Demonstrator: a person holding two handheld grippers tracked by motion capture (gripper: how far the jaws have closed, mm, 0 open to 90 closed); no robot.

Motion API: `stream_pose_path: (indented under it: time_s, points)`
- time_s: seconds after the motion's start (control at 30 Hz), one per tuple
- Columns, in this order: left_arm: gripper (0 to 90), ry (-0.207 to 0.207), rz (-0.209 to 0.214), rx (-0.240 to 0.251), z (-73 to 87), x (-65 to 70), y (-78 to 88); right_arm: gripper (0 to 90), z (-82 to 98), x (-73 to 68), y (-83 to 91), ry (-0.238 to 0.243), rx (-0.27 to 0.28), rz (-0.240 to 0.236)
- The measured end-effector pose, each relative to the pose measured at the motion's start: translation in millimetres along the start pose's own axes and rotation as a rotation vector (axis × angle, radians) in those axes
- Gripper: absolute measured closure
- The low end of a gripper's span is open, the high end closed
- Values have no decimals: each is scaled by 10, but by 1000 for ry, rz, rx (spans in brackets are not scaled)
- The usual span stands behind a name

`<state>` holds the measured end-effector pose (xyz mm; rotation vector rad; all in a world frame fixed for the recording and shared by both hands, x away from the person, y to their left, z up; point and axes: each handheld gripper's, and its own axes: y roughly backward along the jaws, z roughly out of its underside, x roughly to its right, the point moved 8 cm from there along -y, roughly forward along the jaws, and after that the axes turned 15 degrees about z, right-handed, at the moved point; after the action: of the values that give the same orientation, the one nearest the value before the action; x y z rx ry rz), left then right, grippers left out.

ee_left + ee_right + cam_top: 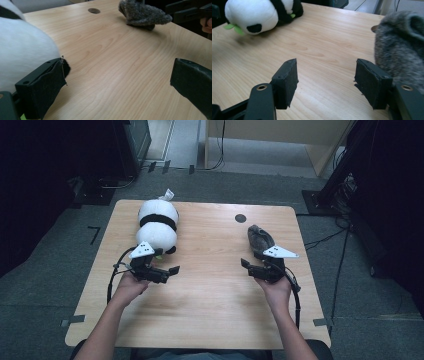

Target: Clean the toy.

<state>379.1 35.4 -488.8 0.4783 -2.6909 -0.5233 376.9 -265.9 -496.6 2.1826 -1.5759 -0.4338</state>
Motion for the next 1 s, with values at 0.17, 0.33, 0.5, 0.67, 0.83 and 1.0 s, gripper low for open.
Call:
stream_pose_path:
  time_s: [0.17,0.33,0.5,0.67,0.83,1.0]
  points:
    - [0,-15,24,-26,64,80,-149,378,54,-150,-43,37,-2,-7]
    - [0,-25,48,-51,135,154,-304,399,59,-280,-38,31,26,-34]
    - [85,-32,46,-65,210,198,-437,404,87,-389,-52,43,25,-62]
    - [85,-38,58,-96,261,226,-515,404,135,-541,-96,47,23,-115]
    - [85,-70,58,-127,319,230,-573,404,189,-670,-139,67,12,-144]
    - [85,-73,57,-149,386,174,-622,410,228,-764,-177,88,-1,-159]
